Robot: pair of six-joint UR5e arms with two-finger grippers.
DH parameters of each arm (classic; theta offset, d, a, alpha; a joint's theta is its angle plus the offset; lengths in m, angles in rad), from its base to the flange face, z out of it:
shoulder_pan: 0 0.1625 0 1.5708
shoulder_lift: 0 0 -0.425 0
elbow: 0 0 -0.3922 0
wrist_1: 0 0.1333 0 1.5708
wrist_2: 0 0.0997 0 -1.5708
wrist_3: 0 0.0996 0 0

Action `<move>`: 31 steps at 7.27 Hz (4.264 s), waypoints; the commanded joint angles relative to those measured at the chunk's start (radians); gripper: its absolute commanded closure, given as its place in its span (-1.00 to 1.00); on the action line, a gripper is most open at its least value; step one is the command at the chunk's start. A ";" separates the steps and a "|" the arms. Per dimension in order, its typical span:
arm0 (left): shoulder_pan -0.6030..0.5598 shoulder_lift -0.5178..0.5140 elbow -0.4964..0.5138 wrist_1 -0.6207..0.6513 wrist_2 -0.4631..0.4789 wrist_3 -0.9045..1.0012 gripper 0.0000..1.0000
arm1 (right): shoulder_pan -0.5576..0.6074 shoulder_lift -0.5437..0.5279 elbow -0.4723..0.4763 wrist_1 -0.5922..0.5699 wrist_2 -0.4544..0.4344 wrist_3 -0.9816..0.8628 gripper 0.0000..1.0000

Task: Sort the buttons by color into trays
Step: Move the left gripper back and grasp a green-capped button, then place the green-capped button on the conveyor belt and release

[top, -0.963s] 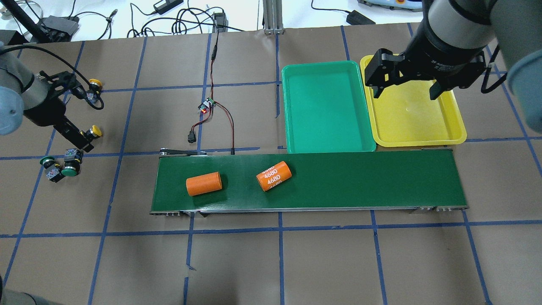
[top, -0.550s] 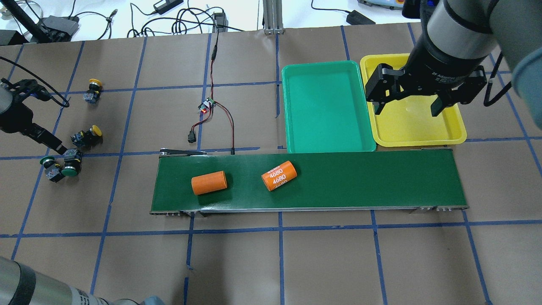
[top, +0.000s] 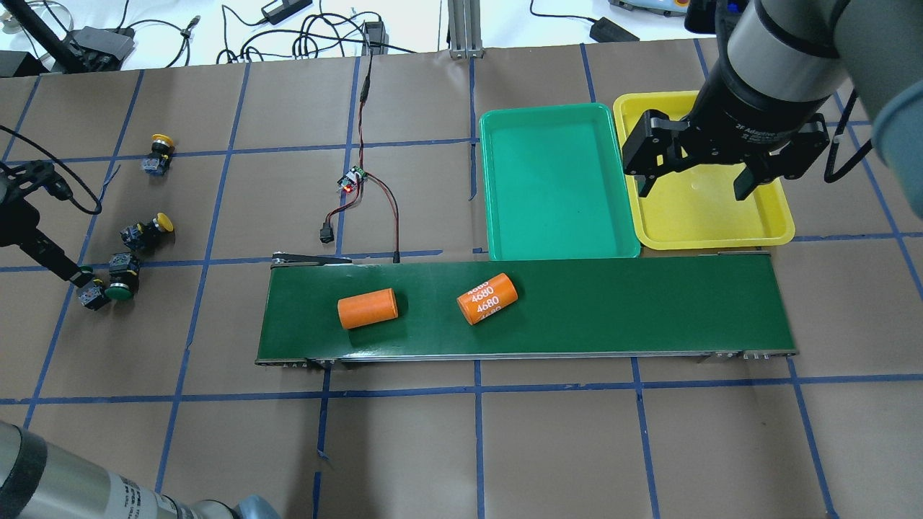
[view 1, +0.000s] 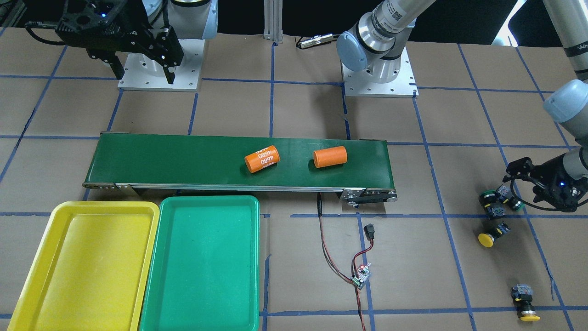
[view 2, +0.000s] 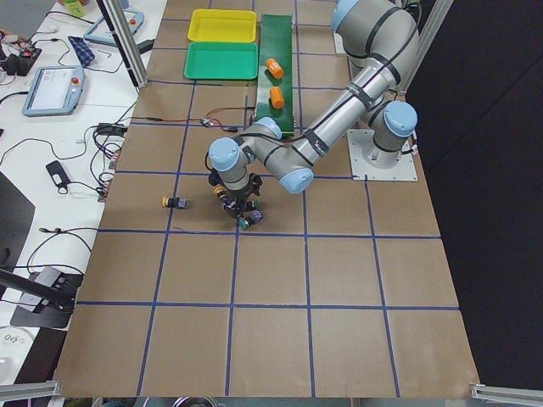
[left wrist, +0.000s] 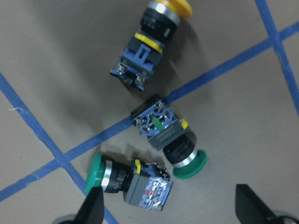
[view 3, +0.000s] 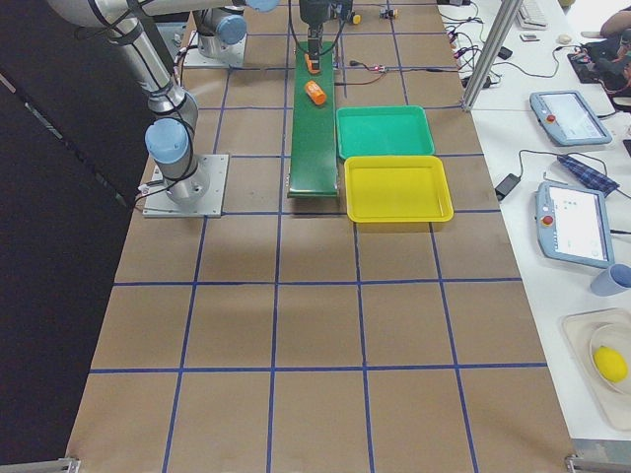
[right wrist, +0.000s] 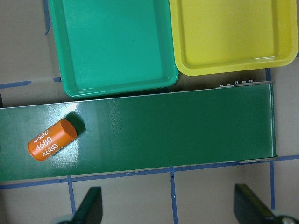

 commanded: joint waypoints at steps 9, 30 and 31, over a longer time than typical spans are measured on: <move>0.026 -0.066 -0.108 0.190 0.001 0.173 -1.00 | 0.005 0.000 0.000 0.000 -0.002 0.000 -1.00; -0.593 0.335 -0.275 -0.053 -0.241 -1.191 -1.00 | 0.000 0.000 0.000 0.000 -0.006 0.000 -1.00; -0.550 0.321 -0.226 -0.058 -0.237 -1.183 -1.00 | 0.000 0.000 0.000 0.000 -0.006 0.000 -1.00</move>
